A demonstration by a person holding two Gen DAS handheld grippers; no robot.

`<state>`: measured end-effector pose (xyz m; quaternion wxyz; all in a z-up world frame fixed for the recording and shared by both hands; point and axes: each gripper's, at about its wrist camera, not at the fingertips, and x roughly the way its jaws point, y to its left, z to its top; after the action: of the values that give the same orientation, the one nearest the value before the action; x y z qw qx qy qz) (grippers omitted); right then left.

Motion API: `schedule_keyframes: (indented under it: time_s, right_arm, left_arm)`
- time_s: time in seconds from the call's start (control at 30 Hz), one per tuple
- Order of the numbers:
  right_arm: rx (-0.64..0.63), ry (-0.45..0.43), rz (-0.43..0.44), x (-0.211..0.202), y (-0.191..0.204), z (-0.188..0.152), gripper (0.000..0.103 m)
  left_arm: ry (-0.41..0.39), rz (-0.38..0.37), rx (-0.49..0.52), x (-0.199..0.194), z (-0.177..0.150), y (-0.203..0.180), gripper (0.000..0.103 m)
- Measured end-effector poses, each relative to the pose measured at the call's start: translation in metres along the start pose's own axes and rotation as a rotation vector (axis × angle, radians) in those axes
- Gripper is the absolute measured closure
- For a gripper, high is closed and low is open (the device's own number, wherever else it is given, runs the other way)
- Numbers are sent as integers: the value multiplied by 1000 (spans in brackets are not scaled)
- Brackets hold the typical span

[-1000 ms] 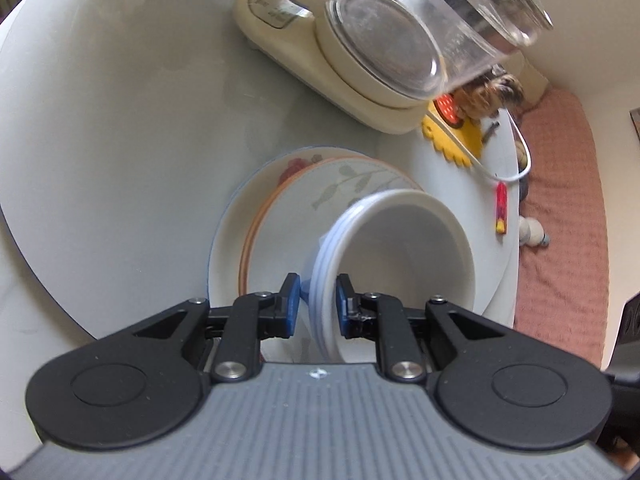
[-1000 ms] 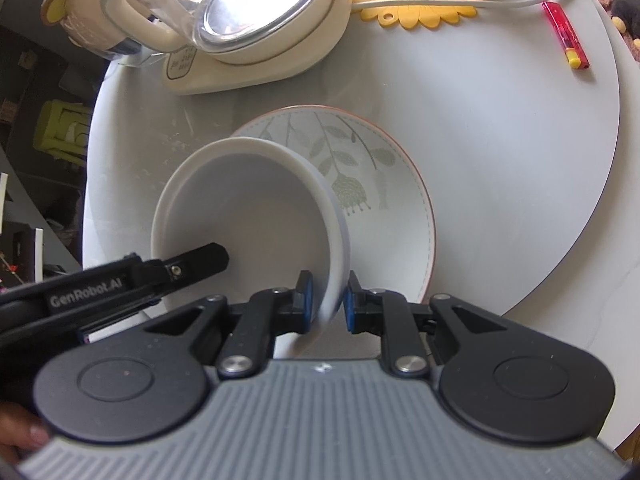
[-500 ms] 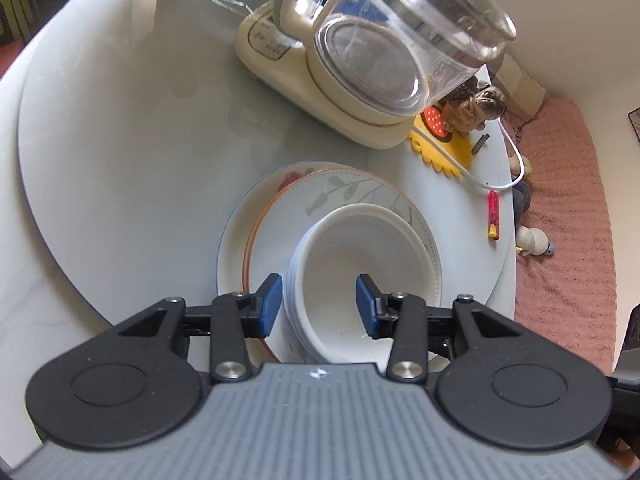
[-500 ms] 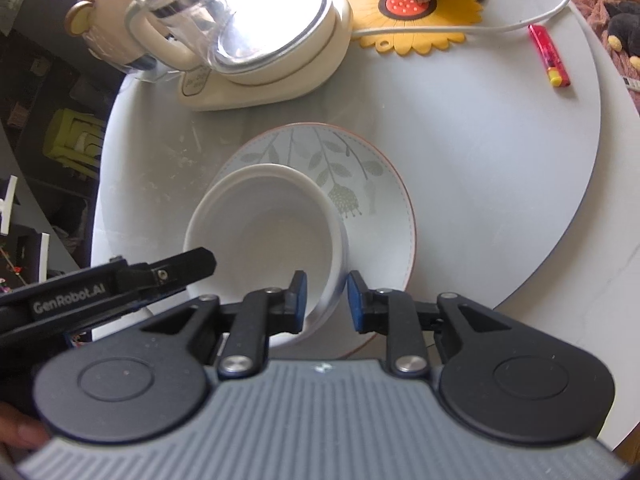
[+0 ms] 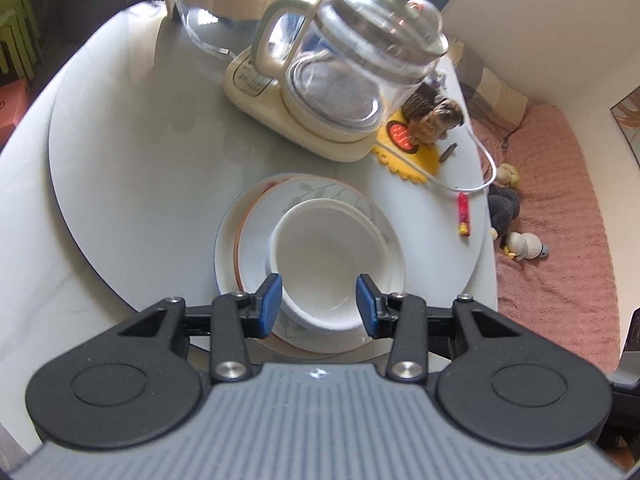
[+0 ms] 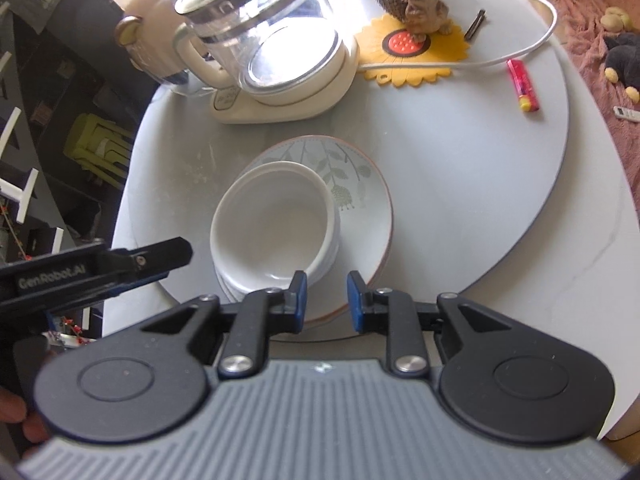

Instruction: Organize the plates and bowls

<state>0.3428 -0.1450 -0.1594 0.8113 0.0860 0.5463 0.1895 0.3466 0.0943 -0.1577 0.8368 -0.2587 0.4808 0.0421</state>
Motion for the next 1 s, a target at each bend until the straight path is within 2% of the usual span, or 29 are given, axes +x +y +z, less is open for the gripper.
schedule_keyframes:
  time_s: [0.23, 0.63, 0.9, 1.0]
  right_arm:
    - [-20, -99, 17, -37, -5, -19, 77]
    - [-93, -242, 80, -101, 7, -52, 77]
    - [-176, -354, 85, -154, 15, -81, 77]
    - [-181, -389, 88, -171, 17, -96, 77]
  left_arm:
    - [-73, 1, 58, -47, -21, -15, 57]
    - [-200, 60, 126, -131, -64, -30, 57]
    - [-275, 69, 154, -188, -106, -37, 57]
    - [-331, 80, 167, -206, -121, -36, 57]
